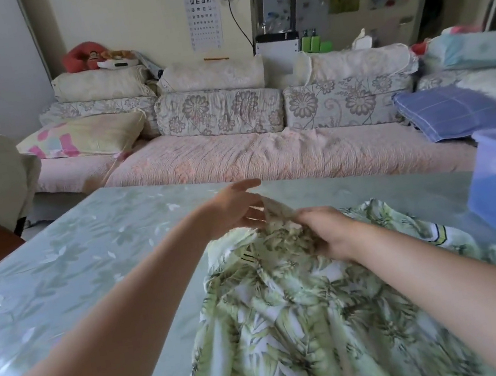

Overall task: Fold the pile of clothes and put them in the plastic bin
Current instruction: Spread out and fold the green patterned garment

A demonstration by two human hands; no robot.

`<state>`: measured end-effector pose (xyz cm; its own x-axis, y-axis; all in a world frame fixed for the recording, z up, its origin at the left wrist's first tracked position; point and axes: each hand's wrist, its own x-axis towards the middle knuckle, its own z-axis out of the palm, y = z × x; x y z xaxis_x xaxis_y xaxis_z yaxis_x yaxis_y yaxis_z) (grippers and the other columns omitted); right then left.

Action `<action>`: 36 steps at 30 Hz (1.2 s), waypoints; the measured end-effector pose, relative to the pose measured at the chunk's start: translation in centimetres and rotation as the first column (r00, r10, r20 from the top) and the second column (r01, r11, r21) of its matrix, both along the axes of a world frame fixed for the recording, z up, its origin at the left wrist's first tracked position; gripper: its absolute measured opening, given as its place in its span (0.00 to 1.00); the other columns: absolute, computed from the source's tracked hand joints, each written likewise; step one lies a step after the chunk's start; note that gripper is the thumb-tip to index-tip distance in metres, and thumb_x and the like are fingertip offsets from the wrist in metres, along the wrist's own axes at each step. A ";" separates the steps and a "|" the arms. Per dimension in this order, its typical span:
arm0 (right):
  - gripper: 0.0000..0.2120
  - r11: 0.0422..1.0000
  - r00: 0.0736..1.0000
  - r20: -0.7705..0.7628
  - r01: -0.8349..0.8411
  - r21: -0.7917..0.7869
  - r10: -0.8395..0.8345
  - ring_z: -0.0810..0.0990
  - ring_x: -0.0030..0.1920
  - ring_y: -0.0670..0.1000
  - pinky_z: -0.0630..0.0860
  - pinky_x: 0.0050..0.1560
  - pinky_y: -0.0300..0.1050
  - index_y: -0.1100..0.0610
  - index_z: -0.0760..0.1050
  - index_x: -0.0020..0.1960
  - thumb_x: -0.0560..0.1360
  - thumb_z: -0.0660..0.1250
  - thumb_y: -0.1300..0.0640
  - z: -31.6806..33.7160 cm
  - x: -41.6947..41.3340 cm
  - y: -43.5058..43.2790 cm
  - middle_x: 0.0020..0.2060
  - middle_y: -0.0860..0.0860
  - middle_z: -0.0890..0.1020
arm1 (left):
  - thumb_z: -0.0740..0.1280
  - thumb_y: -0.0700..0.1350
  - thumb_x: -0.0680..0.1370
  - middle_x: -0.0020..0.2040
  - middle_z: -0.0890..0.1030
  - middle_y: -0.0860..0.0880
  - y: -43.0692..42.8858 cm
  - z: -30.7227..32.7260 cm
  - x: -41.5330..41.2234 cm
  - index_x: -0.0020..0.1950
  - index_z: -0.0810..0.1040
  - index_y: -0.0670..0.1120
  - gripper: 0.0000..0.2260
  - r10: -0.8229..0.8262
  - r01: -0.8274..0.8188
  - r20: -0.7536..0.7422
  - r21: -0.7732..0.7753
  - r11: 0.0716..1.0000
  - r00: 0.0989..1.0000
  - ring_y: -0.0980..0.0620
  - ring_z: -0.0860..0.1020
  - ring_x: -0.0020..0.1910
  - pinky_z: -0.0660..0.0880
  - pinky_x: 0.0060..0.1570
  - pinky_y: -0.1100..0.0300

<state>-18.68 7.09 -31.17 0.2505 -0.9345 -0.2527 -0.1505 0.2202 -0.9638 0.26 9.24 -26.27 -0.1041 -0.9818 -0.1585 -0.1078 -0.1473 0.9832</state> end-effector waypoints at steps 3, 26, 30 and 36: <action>0.05 0.984 0.980 -0.092 0.175 -0.003 -0.175 0.82 0.44 0.59 0.79 0.57 0.60 0.59 0.81 0.44 0.77 0.67 0.63 -1.3 -3.7 -1.0 0.44 0.60 0.83 | 0.52 0.31 0.78 0.44 0.83 0.48 -1.5 -1.8 -0.8 0.62 0.74 0.44 0.19 0.265 -0.191 0.374 -0.222 0.956 0.889 0.50 0.82 0.35 0.75 0.31 0.60; 0.09 0.924 0.829 -0.409 0.342 -0.169 -0.381 0.72 0.36 0.53 0.67 0.40 0.45 0.60 0.71 0.44 0.79 0.61 0.55 -0.5 -10.7 -2.1 0.39 0.53 0.77 | 0.46 0.66 0.75 0.77 0.63 0.50 -2.5 -11.9 -1.2 0.76 0.64 0.52 0.34 0.437 0.349 0.860 -0.507 0.788 0.263 0.48 0.55 0.77 0.50 0.76 0.48; 0.12 0.959 0.480 -0.832 0.098 -0.265 -0.279 0.68 0.31 0.51 0.60 0.30 0.42 0.53 0.61 0.36 0.74 0.63 0.58 -1.8 -13.3 -2.1 0.32 0.51 0.69 | 0.44 0.77 0.69 0.80 0.39 0.51 -2.6 -13.5 -1.1 0.80 0.44 0.56 0.44 0.208 0.234 0.967 -0.238 0.943 0.149 0.45 0.37 0.78 0.38 0.75 0.41; 0.23 0.660 0.397 -0.807 -0.468 -0.588 -0.437 0.72 0.62 0.51 0.67 0.64 0.47 0.51 0.74 0.65 0.75 0.59 0.69 -3.5 -12.3 -1.5 0.61 0.49 0.75 | 0.40 0.81 0.63 0.77 0.30 0.48 -3.8 -13.7 -1.0 0.78 0.34 0.58 0.50 0.095 0.132 0.972 -0.125 0.983 0.214 0.45 0.34 0.78 0.39 0.75 0.43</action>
